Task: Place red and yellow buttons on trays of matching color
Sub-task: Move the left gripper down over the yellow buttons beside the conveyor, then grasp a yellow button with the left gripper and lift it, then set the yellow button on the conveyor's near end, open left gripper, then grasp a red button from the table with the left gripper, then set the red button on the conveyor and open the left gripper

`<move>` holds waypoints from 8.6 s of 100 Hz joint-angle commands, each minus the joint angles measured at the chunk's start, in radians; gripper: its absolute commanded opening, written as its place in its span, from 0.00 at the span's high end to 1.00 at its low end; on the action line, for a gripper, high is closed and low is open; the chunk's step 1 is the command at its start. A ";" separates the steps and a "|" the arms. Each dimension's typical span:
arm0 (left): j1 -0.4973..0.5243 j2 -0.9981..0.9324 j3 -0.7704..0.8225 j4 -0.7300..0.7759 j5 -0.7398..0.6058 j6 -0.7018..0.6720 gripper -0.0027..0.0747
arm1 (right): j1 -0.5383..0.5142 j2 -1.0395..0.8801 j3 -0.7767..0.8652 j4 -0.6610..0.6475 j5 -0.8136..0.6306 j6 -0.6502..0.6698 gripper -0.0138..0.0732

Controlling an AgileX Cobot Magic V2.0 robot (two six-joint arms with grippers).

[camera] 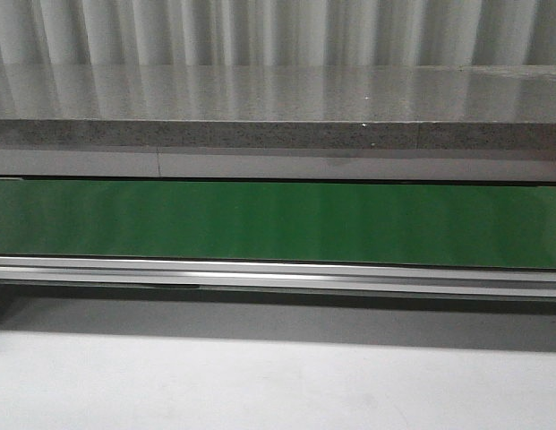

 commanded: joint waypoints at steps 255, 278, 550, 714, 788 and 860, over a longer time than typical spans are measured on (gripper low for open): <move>-0.195 0.249 -0.402 -0.089 0.078 0.189 0.89 | -0.003 -0.011 -0.019 -0.012 -0.081 -0.007 0.92; -0.280 0.385 -0.491 -0.089 0.096 0.193 0.89 | -0.003 -0.011 -0.019 -0.012 -0.081 -0.007 0.92; 0.342 0.568 -0.194 -0.124 -0.170 0.165 0.26 | -0.003 -0.011 -0.019 -0.012 -0.081 -0.007 0.92; -0.285 0.276 -0.200 -0.020 -0.224 0.185 0.88 | -0.003 -0.011 -0.019 -0.012 -0.081 -0.007 0.92; -0.372 0.103 -0.162 -0.062 -0.410 0.221 0.53 | -0.003 -0.011 -0.019 -0.012 -0.081 -0.007 0.92; -0.543 -0.612 0.309 -0.166 -0.490 0.215 0.99 | -0.003 -0.011 -0.019 -0.012 -0.081 -0.007 0.92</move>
